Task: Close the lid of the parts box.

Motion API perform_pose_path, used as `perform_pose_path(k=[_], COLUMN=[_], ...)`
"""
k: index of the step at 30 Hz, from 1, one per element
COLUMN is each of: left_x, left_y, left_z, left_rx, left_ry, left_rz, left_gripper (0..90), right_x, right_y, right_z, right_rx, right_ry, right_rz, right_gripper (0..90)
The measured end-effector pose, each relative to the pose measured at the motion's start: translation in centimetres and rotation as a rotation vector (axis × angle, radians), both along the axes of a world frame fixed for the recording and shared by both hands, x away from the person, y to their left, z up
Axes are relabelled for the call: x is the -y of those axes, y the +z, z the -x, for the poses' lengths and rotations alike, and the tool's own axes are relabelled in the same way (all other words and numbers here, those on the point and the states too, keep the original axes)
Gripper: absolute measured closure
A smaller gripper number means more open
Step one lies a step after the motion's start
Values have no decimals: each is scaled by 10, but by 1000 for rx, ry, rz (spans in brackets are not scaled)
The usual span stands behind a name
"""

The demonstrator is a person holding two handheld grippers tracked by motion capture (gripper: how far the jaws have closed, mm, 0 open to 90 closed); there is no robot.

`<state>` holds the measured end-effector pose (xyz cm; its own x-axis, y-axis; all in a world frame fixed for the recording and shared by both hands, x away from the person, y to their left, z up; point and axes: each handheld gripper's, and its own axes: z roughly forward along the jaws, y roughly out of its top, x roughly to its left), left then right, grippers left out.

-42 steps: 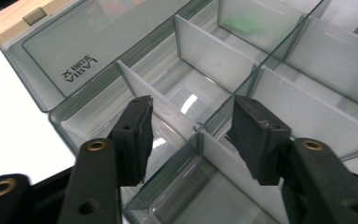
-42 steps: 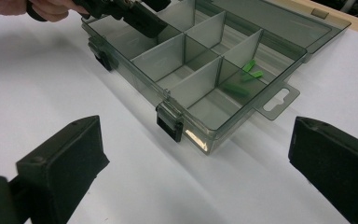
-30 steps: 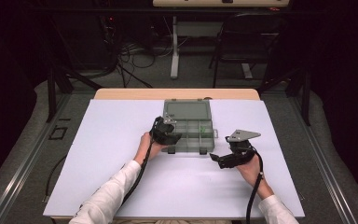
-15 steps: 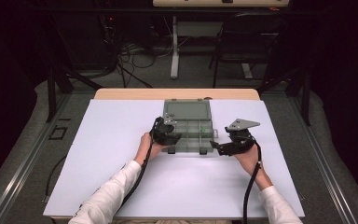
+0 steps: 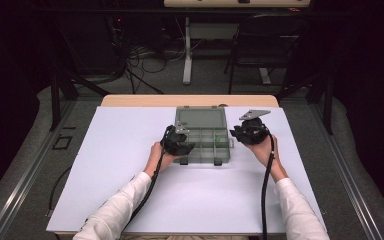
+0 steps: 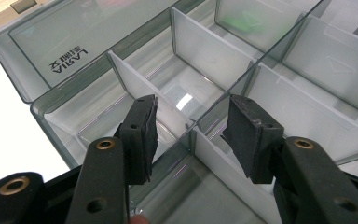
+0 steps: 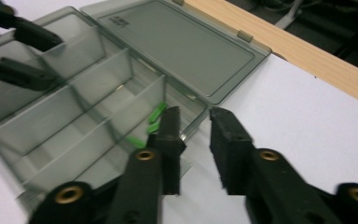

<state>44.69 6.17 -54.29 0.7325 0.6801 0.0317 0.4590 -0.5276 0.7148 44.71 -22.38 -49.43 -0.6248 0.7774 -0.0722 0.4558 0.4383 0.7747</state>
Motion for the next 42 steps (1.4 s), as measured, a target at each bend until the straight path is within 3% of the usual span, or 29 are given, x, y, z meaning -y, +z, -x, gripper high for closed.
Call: perform_pose_path(k=[3, 6, 14, 23, 32, 38, 42], left_x=[0, 0, 0, 0, 0, -1, -1], left_y=[0, 0, 0, 0, 0, 0, -1], left_z=[0, 0, 0, 0, 0, -1, -1], left_rx=[0, 0, 4, 3, 3, 1, 2], left_ry=[-1, -3, -3, -6, -7, -11, -14], left_rz=[0, 0, 3, 4, 3, 1, 4], left_gripper=[533, 533, 534, 535, 536, 538, 540], right_x=[-1, -4, -13, -13, -20, -25, -26], right_y=[-2, -4, -12, -27, -41, -47, -49], right_z=[-15, -24, -46, -70, -79, -84, -84], right_rx=[-32, -21, -42, -128, -180, -179, -180], right_ry=[-7, -6, -22, -68, -94, -83, -90], right_rz=[18, 42, 89, 124, 160, 212, 218], right_gripper=[837, 897, 900, 900, 900, 900, 900])
